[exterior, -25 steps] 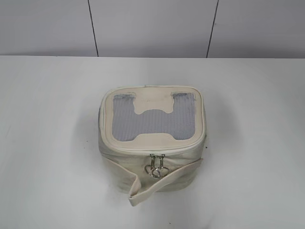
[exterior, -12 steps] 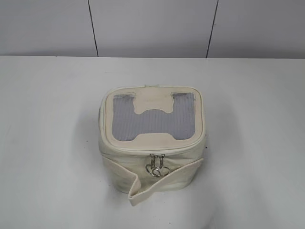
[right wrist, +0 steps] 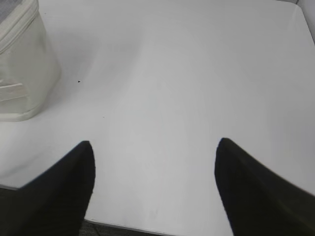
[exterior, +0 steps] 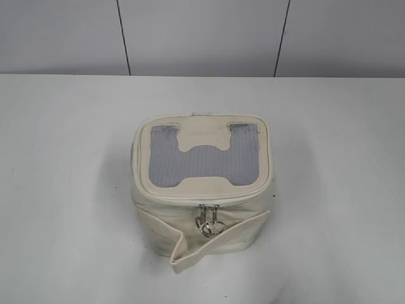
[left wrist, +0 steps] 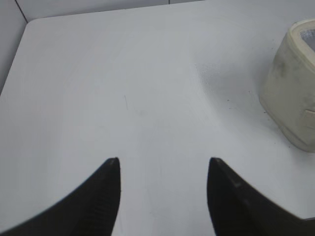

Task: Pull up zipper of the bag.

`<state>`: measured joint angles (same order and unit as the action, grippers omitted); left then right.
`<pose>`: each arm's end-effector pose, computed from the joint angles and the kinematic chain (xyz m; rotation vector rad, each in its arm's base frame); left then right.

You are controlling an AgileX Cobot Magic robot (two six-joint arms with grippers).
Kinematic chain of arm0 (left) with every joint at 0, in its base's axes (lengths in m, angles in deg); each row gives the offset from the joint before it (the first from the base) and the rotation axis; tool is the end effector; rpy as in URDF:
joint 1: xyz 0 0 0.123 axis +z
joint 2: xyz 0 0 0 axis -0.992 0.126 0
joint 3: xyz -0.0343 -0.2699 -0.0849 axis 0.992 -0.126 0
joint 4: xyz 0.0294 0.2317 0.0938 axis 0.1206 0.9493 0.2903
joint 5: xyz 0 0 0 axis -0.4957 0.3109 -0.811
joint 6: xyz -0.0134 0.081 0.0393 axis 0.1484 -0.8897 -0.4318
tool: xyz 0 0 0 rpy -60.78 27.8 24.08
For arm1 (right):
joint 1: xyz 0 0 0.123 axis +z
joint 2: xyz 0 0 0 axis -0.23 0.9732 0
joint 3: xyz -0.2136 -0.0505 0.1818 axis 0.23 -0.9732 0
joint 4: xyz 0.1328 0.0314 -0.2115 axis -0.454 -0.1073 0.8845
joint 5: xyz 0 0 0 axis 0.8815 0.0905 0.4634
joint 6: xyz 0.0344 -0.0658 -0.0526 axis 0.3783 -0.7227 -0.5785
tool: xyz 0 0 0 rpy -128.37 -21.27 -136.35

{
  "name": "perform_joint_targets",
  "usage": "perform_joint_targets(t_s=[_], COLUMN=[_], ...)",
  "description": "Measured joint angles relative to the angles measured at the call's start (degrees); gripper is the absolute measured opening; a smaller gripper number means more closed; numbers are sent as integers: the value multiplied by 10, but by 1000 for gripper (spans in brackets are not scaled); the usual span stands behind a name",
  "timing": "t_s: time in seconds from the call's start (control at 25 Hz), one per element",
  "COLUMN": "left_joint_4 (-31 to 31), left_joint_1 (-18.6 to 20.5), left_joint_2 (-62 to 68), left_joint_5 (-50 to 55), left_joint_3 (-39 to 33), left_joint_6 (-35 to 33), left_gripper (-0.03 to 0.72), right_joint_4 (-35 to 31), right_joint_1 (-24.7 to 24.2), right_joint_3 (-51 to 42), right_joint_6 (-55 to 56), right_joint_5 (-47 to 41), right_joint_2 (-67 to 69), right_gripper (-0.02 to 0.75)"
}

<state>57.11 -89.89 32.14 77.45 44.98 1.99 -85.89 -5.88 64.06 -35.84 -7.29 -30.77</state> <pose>0.0100 -0.0024 0.2937 0.1880 2.0851 -0.0592 -0.0020 0.0032 0.2789 -0.2558 2.0321 0.0578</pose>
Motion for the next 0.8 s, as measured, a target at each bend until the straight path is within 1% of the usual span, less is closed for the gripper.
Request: perform_joint_targets(t_s=[0.32, 0.8], left_joint_4=[-25, -26], left_joint_1=[0, 0], left_joint_2=[0, 0], left_joint_5=[4, 4], left_joint_3=[-7, -7], left_joint_6=[-3, -4], left_gripper=[432, 432], right_joint_4=[-4, -4], right_joint_1=[0, 0], right_joint_3=[-1, -1], right_joint_6=[-2, -2], right_joint_5=[0, 0], right_joint_2=[0, 0], right_gripper=[589, 588])
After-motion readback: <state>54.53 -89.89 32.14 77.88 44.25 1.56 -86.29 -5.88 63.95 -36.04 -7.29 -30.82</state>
